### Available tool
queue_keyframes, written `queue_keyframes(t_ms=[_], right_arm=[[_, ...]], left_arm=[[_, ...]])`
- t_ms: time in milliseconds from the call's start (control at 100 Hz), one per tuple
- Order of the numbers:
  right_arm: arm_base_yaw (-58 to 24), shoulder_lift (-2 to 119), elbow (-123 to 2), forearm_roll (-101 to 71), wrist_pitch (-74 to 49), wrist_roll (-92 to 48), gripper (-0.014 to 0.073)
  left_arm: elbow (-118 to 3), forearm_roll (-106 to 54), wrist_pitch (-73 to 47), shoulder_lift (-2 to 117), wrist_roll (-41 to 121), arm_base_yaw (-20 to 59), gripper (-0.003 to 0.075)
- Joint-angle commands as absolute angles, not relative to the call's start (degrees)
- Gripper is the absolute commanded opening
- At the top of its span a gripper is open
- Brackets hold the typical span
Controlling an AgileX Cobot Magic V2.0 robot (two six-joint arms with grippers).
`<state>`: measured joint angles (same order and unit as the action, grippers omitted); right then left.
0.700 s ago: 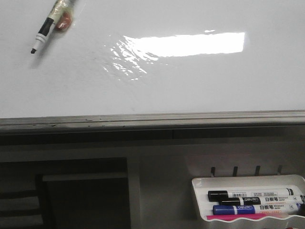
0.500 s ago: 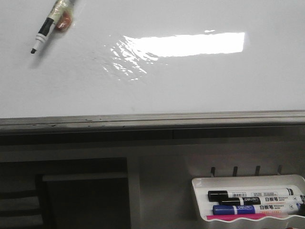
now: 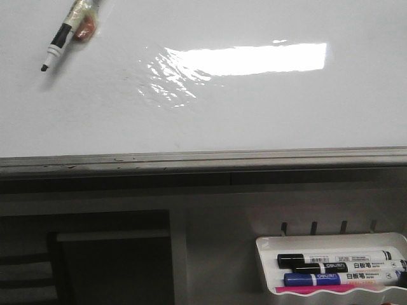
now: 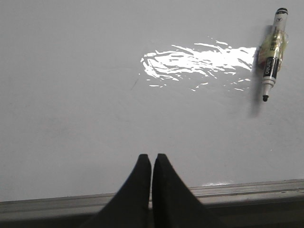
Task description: Write number 7 on whiteboard
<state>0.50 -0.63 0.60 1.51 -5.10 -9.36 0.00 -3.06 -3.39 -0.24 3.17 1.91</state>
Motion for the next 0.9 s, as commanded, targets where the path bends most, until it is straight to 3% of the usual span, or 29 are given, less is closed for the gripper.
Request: queue_keyframes(t_ms=[0,490,890], right_arm=[[0.67,-1.76,2.36,2.01,-0.94,-9.41,-0.0064],[0.67,-1.76,2.36,-6.10,-0.48,-9.41,-0.0064],[0.67,-1.76,2.08,-35.27,8.93,-9.41,-0.0064]], left_arm=[[2.02,-3.62,0.88,-1.98,2.54,1.76,-0.0020],[2.02,-4.56,0.98,-1.98,2.54,1.76,-0.0020],[1.94,-41.55,1.50,-1.98,2.54,1.76,-0.0020]])
